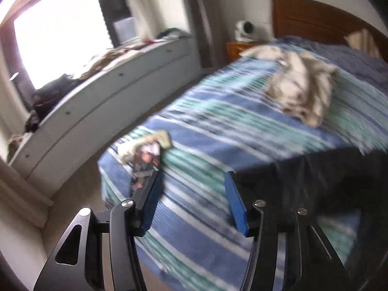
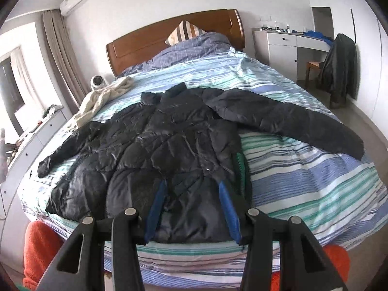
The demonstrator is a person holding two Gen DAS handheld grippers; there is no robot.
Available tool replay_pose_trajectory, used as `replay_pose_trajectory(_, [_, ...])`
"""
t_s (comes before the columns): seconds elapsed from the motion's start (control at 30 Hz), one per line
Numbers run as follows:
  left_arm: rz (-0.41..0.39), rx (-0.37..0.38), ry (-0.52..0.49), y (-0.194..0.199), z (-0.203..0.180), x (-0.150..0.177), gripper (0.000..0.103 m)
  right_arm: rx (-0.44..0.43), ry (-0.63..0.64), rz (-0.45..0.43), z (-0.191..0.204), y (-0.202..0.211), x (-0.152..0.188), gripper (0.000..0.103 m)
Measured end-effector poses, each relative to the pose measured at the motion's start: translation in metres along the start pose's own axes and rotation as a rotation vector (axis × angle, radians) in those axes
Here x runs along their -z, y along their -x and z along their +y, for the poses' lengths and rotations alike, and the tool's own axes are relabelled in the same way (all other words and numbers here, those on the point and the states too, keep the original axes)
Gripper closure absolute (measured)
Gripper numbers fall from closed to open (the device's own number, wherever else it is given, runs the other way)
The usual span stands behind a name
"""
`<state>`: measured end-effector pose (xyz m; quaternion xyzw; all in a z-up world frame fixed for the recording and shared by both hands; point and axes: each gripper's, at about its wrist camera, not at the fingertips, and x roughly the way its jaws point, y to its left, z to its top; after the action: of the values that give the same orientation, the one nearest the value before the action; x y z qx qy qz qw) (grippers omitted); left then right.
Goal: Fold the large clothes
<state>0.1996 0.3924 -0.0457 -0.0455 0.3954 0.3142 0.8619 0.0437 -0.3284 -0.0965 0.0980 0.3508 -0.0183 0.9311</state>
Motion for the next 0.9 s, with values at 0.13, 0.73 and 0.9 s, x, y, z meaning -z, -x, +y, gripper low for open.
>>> replay_pose_trajectory(0.13, [0.016,0.165,-0.141,0.027,-0.05,0.055,0.03,0.045,-0.02,0.044,-0.018,-0.007,-0.005,0.053])
replay_pose_trajectory(0.73, [0.164,-0.102,-0.195,-0.131,-0.152,0.039,0.013,-0.037,0.036,0.15,0.043,-0.038,-0.002,0.053])
replay_pose_trajectory(0.9, [0.211,-0.196,-0.165,-0.161,-0.125,0.033,0.0,-0.027,0.051,0.162,0.049,-0.038,0.003,0.053])
